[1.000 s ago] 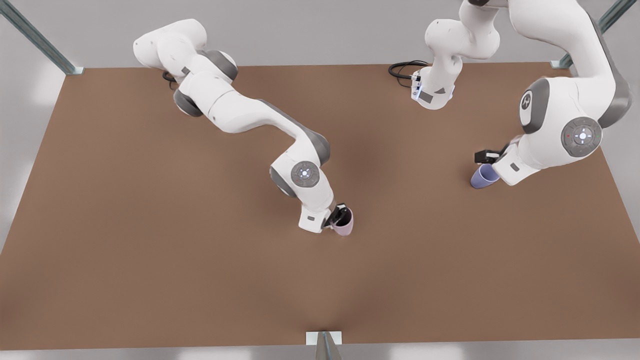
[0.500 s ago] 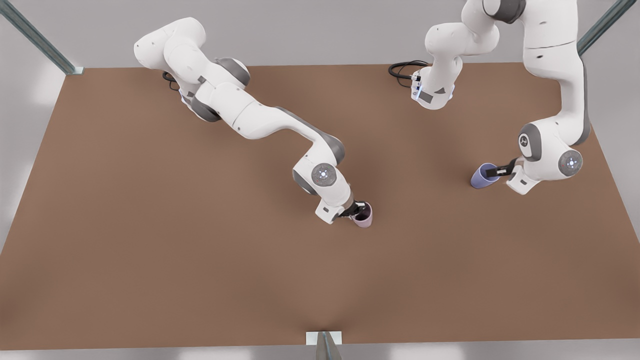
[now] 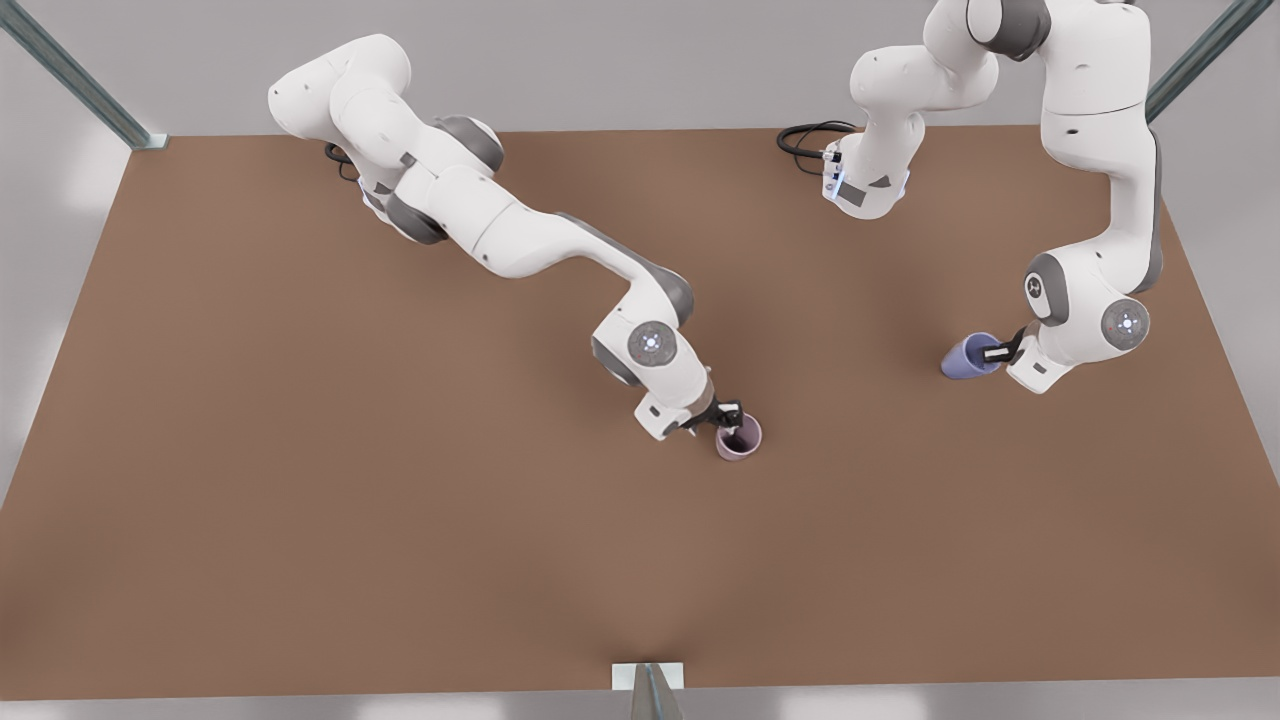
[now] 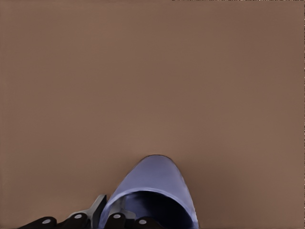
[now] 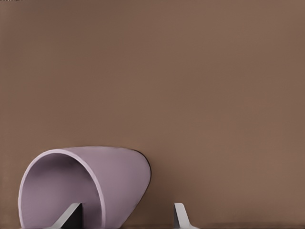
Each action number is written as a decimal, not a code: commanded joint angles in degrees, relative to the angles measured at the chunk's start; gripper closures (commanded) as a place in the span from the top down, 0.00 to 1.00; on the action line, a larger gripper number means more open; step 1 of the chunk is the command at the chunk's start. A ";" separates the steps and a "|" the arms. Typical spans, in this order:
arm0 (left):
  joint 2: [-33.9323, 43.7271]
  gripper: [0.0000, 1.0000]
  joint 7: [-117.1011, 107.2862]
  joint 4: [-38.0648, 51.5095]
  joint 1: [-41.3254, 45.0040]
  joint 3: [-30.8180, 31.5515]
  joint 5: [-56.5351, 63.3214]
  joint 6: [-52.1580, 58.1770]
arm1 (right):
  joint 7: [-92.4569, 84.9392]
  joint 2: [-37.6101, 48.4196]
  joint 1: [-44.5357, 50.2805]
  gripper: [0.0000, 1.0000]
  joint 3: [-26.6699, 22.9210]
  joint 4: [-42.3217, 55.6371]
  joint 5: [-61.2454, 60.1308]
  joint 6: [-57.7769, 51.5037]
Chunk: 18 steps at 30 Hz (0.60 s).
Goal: Stack the cups, with the pink cup at the bottom and the purple cup at the top
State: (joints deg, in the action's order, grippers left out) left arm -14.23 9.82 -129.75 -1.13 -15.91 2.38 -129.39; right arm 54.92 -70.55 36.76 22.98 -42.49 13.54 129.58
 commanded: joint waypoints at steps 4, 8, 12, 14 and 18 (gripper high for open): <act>-0.09 0.23 4.15 0.02 -0.01 0.00 -1.15 -0.07 | 9.77 5.59 -2.66 1.00 -0.04 0.04 -0.09 -5.12; 0.70 0.21 3.98 0.37 -0.01 0.70 -1.24 2.21 | 6.08 16.40 -12.33 1.00 0.49 -1.81 0.08 -24.28; 1.93 0.21 3.98 0.72 0.16 1.76 -1.15 3.18 | -2.26 27.03 -26.02 1.00 0.05 -11.01 0.79 -32.29; 2.10 0.21 3.71 2.39 0.60 2.37 -1.50 4.14 | -11.57 36.17 -35.26 1.00 0.23 -23.42 2.10 -31.32; 2.63 0.21 -10.78 16.45 11.05 4.22 -5.81 18.03 | -32.67 46.46 -47.40 1.00 0.49 -33.36 -2.64 -31.49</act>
State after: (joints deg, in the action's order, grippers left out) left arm -11.74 9.80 -114.86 7.87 -11.87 -1.87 -120.55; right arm 50.36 -25.62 -8.92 23.40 -74.38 13.14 102.00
